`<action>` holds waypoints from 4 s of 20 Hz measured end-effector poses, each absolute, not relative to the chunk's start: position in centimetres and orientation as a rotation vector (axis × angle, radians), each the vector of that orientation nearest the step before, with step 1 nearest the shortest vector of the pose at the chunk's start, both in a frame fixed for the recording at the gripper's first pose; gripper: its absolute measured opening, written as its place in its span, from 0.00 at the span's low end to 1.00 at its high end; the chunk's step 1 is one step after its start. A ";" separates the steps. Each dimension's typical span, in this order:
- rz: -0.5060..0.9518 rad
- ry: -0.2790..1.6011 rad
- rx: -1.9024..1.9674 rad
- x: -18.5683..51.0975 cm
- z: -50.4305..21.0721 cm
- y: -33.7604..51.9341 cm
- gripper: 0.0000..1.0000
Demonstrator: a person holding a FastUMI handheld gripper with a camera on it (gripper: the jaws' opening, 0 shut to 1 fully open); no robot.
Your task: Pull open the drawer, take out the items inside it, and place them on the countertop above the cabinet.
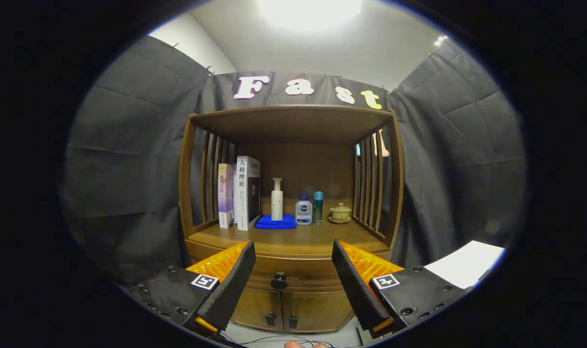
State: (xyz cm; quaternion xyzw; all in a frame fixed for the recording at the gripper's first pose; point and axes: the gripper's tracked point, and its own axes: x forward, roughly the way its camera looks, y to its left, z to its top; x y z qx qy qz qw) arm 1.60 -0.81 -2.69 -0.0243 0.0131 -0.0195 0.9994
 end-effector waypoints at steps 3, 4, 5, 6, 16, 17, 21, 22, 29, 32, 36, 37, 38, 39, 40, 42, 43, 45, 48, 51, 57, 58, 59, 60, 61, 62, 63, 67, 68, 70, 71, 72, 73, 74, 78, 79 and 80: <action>-0.039 0.028 -0.048 2.2 -3.3 -0.7 1.00; -0.038 0.031 -0.050 2.4 -3.7 -0.7 1.00; -0.039 0.035 -0.052 2.7 -4.0 -0.6 1.00; -0.039 0.041 -0.053 3.0 -4.5 -0.6 1.00; -0.025 0.169 0.021 8.3 -11.4 0.1 1.00; -0.024 0.188 0.020 8.9 -12.3 0.2 1.00; -0.027 0.239 0.015 11.5 -15.0 0.6 1.00; -0.029 0.252 0.013 12.0 -15.8 0.6 1.00; -0.038 0.335 0.069 14.7 -20.1 0.8 1.00; -0.036 0.357 0.040 15.6 -21.3 1.2 1.00; -0.027 0.394 0.049 16.1 -22.7 2.1 0.98; -0.023 0.389 0.060 16.1 -22.6 2.4 0.97; -0.026 0.380 0.055 16.0 -22.5 2.4 0.90; -0.033 0.368 0.036 16.0 -22.2 2.2 0.83; -0.039 0.363 0.015 16.0 -22.2 2.0 0.75; -0.058 0.381 0.005 15.9 -22.7 1.7 0.58; -0.055 0.394 0.025 15.8 -22.7 1.7 0.50; -0.045 0.411 0.059 15.7 -22.8 1.8 0.50; -0.073 0.398 0.041 15.8 -22.8 1.4 0.50; -0.074 0.390 0.024 16.4 -23.6 1.6 0.37; -0.031 0.426 0.023 15.5 -23.1 1.5 0.32; -0.029 0.426 0.022 15.3 -23.1 1.6 0.32; -0.026 0.425 0.023 14.9 -23.1 1.6 0.32; -0.024 0.421 0.021 14.4 -23.1 1.6 0.32; -0.023 0.417 0.016 13.9 -23.1 1.7 0.32; -0.021 0.415 0.009 13.3 -23.1 1.7 0.32; -0.019 0.413 0.005 12.8 -23.1 1.7 0.32; -0.012 0.396 0.005 10.6 -22.9 1.8 0.32; -0.009 0.394 0.001 10.0 -23.0 1.8 0.32; -0.003 0.391 -0.005 9.1 -22.9 1.9 0.32; 0.001 0.389 -0.006 8.6 -22.8 2.0 0.32; 0.004 0.387 -0.007 8.2 -22.9 2.0 0.32; 0.007 0.385 -0.010 7.8 -22.8 2.0 0.32; 0.008 0.384 -0.008 7.6 -22.8 2.0 0.32; 0.015 0.371 -0.015 6.1 -22.8 2.1 0.32; 0.018 0.365 -0.017 5.6 -22.8 2.1 0.32; 0.023 0.359 -0.022 4.9 -22.9 2.2 0.32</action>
